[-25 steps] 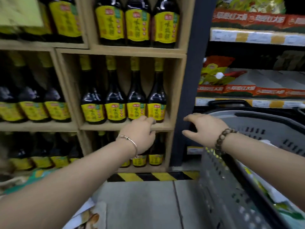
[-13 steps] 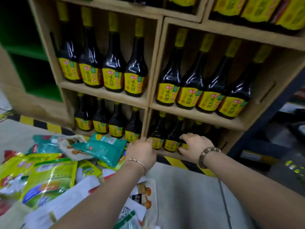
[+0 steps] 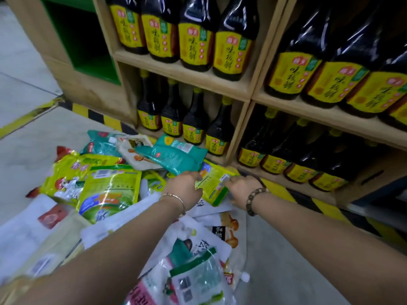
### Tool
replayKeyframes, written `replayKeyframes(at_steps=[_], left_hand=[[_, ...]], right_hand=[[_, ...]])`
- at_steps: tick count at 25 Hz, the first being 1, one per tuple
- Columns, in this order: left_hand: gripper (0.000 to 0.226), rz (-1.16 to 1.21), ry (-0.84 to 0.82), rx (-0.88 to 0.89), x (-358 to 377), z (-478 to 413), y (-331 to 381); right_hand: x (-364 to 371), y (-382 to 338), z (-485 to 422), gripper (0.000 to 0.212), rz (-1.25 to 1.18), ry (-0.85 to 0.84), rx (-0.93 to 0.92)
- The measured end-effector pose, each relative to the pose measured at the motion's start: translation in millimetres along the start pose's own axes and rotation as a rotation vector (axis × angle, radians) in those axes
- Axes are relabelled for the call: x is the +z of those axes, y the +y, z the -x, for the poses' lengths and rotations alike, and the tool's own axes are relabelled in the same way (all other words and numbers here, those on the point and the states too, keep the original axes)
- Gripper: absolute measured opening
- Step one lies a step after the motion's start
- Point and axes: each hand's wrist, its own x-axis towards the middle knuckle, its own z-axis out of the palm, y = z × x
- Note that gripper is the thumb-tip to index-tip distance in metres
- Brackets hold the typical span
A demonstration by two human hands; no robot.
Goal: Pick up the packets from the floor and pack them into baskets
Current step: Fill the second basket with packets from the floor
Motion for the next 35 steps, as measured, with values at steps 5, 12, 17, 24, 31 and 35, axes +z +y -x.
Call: replayKeyframes(at_steps=[5,12,17,24,31,35], left_hand=[[0.032,0.033,-0.044,-0.094,15,16,-40],[0.04,-0.039,-0.088,-0.084,28,19,-51],[0.072,0.171,0.123,-0.075,26,11,-35],[0.065,0.798,0.355,-0.066,3,5,-2],[0.021,0.87,0.177,-0.155,-22,23,-6],[0.014,0.911,0.212,-0.412,-10,35,-25]], right_hand=[[40,-19,-38,0.063,0.169,-0.001,-0.091],[44,4,-37,0.061,-0.017,0.319,-0.224],[7,16,-25,0.028,-0.335,0.886,-0.278],[-94,34,-2,0.028,-0.883,0.689,-0.205],[-85,0,-22,0.016,-1.268,0.402,-0.287],[-38,-10,-38,0.04,-0.984,0.414,-0.06]])
